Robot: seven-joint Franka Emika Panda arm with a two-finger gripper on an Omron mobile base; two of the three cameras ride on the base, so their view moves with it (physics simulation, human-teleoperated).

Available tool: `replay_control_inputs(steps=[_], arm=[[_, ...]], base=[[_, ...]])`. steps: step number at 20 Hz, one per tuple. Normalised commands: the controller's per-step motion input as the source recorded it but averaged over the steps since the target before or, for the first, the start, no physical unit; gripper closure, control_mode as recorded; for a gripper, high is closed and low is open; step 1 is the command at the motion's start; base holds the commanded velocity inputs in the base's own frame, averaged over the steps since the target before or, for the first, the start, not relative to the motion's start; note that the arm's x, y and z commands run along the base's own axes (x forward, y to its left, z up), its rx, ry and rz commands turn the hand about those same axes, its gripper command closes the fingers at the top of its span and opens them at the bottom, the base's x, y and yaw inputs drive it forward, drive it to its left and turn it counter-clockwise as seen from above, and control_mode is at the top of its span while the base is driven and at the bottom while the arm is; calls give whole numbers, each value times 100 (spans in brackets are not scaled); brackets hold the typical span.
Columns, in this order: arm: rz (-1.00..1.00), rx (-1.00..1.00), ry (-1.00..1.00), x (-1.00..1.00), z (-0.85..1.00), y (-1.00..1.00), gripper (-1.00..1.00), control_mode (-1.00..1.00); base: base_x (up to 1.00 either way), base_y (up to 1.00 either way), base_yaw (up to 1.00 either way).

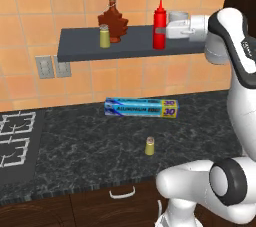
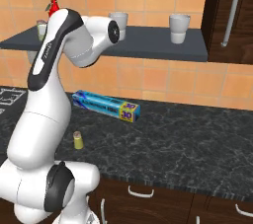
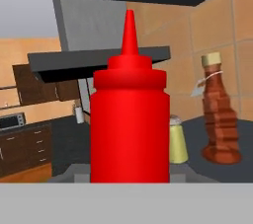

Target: Put the shaker and condiment bottle from the counter next to their counterparts in the cabinet.

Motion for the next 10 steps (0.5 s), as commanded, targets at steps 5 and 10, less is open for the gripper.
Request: replay_control_inputs(steps=[5,10], arm=[[-12,-2,0,54,-1,0,100,-100],[-8,0,0,39,0,0,100,-100]], base=[[0,0,0],[0,0,0]])
